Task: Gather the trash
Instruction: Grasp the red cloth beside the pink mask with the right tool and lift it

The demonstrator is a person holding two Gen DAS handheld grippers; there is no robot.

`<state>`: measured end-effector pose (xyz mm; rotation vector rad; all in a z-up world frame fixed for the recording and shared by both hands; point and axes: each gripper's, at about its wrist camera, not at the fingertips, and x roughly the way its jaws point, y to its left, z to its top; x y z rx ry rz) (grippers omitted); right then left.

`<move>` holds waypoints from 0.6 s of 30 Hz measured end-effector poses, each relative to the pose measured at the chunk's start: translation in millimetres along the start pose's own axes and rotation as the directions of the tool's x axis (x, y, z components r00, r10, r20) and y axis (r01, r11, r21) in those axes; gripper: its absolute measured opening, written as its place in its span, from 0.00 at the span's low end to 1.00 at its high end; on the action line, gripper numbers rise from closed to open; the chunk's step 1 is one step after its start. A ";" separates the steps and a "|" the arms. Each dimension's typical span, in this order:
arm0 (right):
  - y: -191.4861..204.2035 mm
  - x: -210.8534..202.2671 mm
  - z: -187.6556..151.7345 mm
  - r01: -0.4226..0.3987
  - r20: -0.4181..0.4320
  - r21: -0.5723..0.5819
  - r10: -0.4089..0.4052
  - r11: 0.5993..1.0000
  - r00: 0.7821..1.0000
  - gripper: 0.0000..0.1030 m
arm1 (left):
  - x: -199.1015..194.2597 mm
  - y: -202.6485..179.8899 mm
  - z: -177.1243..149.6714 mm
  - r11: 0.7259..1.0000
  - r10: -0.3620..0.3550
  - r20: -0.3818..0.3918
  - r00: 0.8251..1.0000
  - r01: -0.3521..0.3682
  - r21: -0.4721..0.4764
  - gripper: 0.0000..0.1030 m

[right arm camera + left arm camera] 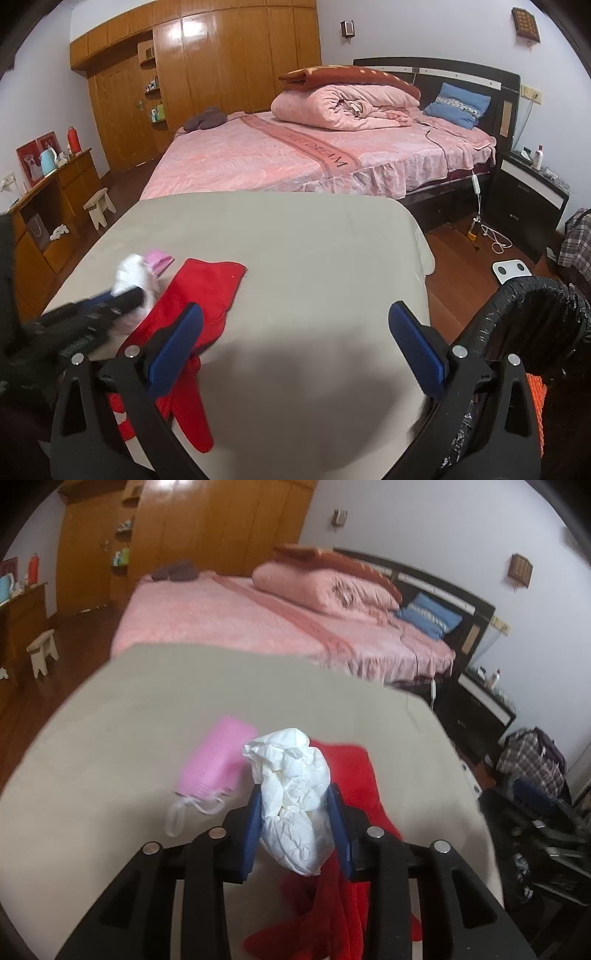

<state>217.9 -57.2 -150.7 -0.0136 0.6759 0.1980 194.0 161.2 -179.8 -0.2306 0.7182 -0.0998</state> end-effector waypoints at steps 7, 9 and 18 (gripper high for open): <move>16.1 11.7 11.2 -0.041 -0.009 0.004 0.041 0.999 0.999 0.95 | -28.3 25.9 0.9 0.995 0.097 0.048 0.994 -0.097 0.000 0.34; 25.1 22.9 13.4 -0.055 -0.028 -0.002 0.055 0.998 0.998 0.95 | -32.5 34.8 -0.6 0.991 0.133 0.054 0.990 -0.133 -0.003 0.34; 60.3 69.1 12.3 -0.045 -0.108 -0.060 0.038 0.997 0.993 0.86 | -35.0 52.6 -2.0 0.980 0.197 0.066 0.978 -0.197 -0.005 0.34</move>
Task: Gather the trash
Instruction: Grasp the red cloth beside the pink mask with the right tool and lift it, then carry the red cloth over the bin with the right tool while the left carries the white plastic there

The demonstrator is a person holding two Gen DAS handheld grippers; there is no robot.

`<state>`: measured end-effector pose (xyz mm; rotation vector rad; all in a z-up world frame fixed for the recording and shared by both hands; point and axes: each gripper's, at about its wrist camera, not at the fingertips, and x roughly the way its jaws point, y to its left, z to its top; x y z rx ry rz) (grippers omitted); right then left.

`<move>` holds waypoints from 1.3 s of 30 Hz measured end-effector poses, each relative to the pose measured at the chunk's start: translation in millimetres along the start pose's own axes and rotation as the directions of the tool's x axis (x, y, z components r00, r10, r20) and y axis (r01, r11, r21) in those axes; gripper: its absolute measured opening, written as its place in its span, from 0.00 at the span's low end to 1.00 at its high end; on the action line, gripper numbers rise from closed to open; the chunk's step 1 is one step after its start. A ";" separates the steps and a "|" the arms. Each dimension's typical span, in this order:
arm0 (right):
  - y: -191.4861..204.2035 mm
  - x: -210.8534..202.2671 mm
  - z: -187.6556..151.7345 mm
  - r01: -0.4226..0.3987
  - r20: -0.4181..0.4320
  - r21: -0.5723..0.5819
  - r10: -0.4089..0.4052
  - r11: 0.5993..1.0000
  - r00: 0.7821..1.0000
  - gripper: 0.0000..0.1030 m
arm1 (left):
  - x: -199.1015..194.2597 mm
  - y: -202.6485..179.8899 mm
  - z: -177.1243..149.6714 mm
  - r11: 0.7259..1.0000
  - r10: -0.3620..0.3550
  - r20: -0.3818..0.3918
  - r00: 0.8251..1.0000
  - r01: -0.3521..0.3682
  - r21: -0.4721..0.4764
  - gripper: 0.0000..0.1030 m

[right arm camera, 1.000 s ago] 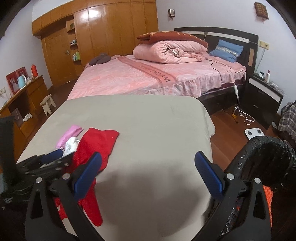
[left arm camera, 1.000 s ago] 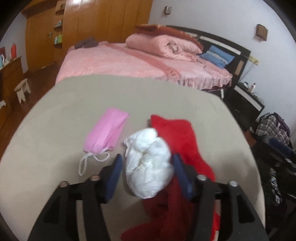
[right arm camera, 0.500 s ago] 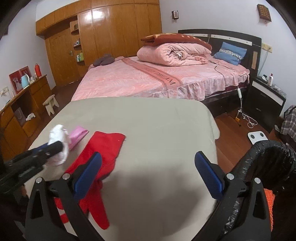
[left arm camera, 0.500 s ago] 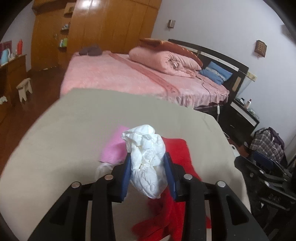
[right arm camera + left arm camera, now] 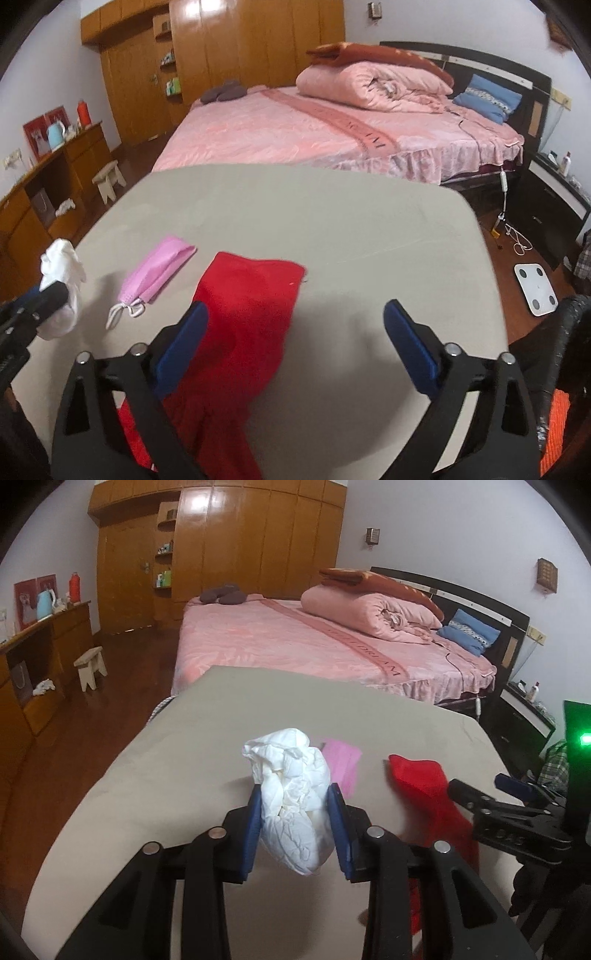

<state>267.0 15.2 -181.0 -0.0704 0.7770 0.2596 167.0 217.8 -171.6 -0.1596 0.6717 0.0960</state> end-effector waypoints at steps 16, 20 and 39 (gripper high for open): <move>-0.9 -17.4 9.2 -0.211 -0.038 0.028 0.212 0.977 0.976 0.07 | -2.6 2.6 2.0 1.000 0.016 0.002 1.000 -0.016 -0.002 0.34; -11.1 -49.8 16.2 -0.221 0.022 0.033 0.220 0.975 0.975 0.07 | -12.1 -6.2 7.0 1.000 0.008 0.016 1.000 -0.008 0.003 0.34; -74.4 -177.2 8.4 -0.138 0.205 0.025 0.130 0.990 0.970 0.07 | -72.6 -101.4 27.7 0.989 -0.121 0.075 0.990 0.114 0.091 0.34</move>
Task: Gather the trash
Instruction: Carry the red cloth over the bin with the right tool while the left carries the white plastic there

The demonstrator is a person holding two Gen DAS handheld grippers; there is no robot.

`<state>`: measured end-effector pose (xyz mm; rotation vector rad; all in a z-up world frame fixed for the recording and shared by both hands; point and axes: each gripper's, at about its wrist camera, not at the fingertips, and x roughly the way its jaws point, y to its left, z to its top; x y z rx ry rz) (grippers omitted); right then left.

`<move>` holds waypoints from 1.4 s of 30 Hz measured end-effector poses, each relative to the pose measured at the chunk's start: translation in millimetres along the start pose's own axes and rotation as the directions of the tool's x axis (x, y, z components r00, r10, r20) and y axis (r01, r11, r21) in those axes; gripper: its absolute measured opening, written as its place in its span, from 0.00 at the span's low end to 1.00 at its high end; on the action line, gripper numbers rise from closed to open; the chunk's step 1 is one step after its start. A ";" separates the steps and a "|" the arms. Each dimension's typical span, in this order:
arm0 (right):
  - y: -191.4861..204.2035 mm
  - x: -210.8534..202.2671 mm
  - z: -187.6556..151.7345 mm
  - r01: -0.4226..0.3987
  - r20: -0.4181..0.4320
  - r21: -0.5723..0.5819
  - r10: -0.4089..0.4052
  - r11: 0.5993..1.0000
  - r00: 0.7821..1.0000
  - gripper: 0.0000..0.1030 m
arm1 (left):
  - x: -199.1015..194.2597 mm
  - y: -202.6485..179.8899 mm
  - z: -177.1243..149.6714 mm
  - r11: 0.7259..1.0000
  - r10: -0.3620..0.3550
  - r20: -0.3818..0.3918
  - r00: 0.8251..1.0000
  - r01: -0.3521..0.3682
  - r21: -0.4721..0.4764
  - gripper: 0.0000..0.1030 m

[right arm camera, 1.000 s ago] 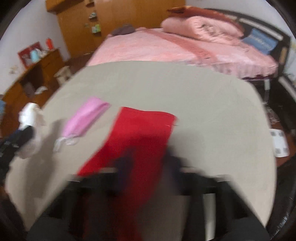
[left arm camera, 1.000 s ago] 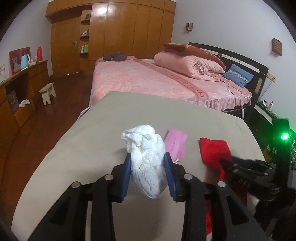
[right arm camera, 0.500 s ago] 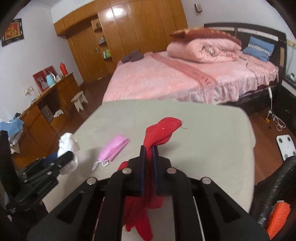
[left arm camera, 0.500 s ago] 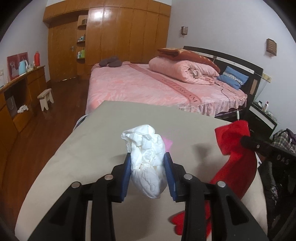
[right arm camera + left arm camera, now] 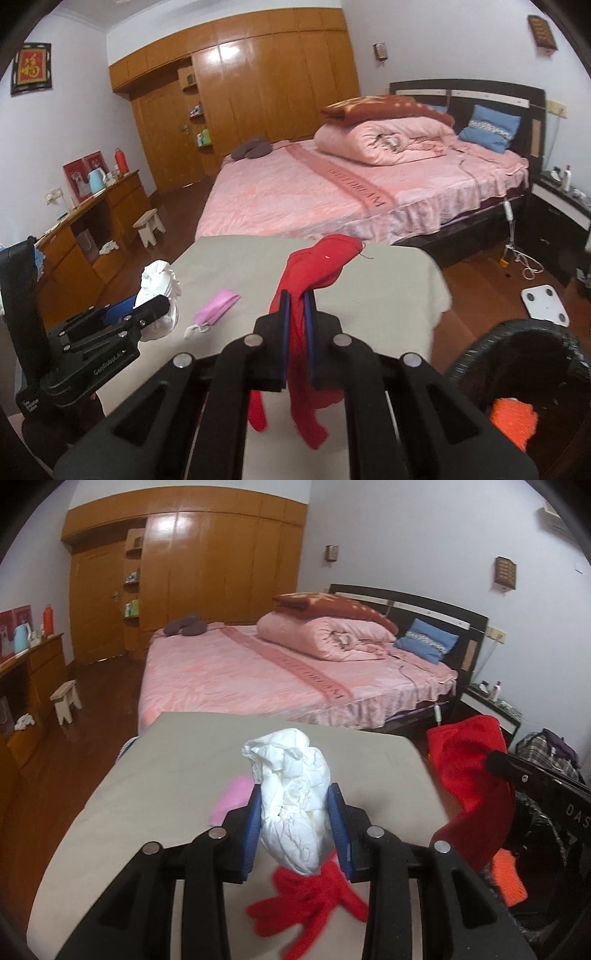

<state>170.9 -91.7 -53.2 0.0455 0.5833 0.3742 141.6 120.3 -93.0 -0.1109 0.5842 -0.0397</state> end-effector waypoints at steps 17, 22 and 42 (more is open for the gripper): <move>-72.1 -95.8 -25.5 0.179 0.067 0.065 -0.183 0.982 0.981 0.07 | -27.6 -114.1 1.7 0.979 -0.169 -0.001 0.986 0.168 0.112 0.34; -88.2 -112.8 -30.3 0.216 0.084 0.083 -0.223 0.973 0.971 0.07 | -37.7 -141.7 0.5 0.966 -0.215 0.004 0.977 0.212 0.147 0.34; -152.8 -162.5 -59.2 0.361 0.091 0.160 -0.378 0.918 0.921 0.07 | -40.7 -233.9 -0.9 0.895 -0.370 -0.013 0.929 0.361 0.262 0.34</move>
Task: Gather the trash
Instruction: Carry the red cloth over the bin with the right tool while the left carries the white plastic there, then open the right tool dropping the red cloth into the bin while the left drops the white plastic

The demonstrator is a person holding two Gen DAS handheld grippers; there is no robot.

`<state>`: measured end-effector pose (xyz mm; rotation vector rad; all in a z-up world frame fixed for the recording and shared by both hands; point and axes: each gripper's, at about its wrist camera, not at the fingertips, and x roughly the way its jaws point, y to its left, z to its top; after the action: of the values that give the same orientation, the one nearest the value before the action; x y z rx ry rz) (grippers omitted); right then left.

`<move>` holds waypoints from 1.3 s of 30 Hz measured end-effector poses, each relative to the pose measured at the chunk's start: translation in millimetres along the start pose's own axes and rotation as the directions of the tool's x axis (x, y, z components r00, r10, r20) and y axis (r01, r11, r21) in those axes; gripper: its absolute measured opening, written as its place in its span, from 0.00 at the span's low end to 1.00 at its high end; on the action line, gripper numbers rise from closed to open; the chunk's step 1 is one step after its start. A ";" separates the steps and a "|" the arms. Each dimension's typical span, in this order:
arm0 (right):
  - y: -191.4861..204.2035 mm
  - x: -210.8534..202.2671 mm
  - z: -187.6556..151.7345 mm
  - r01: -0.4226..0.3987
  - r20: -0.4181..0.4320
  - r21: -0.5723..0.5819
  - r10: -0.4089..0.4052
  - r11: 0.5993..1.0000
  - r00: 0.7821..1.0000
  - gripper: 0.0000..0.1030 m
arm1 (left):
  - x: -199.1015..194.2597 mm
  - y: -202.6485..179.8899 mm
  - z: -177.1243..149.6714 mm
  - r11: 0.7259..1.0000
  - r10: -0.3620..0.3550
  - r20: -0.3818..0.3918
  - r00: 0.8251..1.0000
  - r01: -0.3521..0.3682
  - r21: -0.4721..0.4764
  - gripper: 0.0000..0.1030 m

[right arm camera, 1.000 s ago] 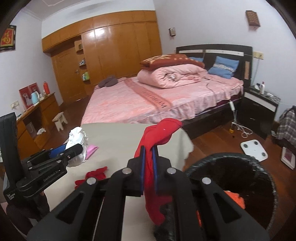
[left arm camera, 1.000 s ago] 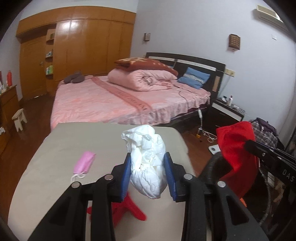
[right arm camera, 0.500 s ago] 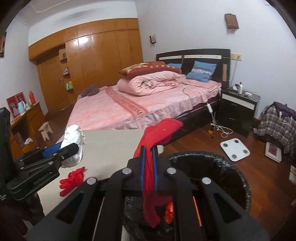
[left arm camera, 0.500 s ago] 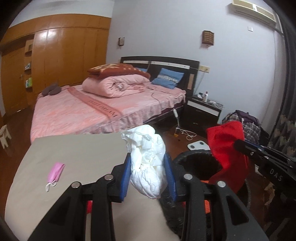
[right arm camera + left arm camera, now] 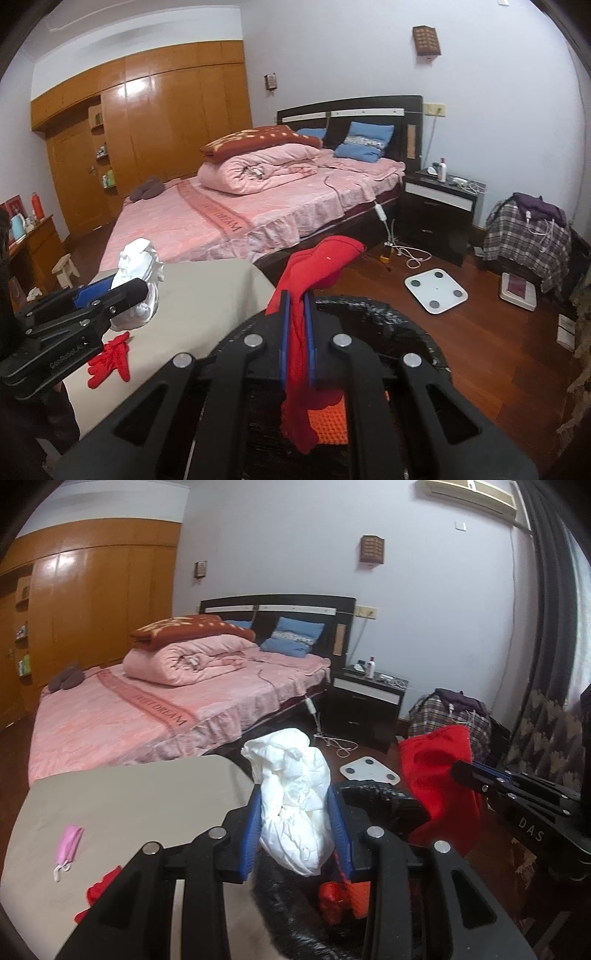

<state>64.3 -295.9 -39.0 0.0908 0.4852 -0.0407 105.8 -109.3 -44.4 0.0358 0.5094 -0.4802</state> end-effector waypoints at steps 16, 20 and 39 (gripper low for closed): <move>-35.9 15.5 -20.5 0.060 -0.050 0.026 -0.058 0.998 0.997 0.07 | 54.0 -32.6 -14.0 0.995 -0.095 -0.065 0.993 0.098 0.037 0.34; -43.5 23.7 -25.8 0.068 -0.068 0.039 -0.065 0.997 0.996 0.07 | 69.2 -39.0 -18.3 0.991 -0.128 -0.089 0.988 0.131 0.031 0.34; -49.4 28.2 -45.7 0.139 -0.097 0.048 -0.134 0.989 0.986 0.94 | 54.8 17.2 -18.0 0.998 -0.052 -0.064 0.997 0.051 -0.029 0.86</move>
<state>65.1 -341.2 -96.3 0.1130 0.5841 -0.1845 147.2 -115.1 -87.8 0.0118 0.5816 -0.5236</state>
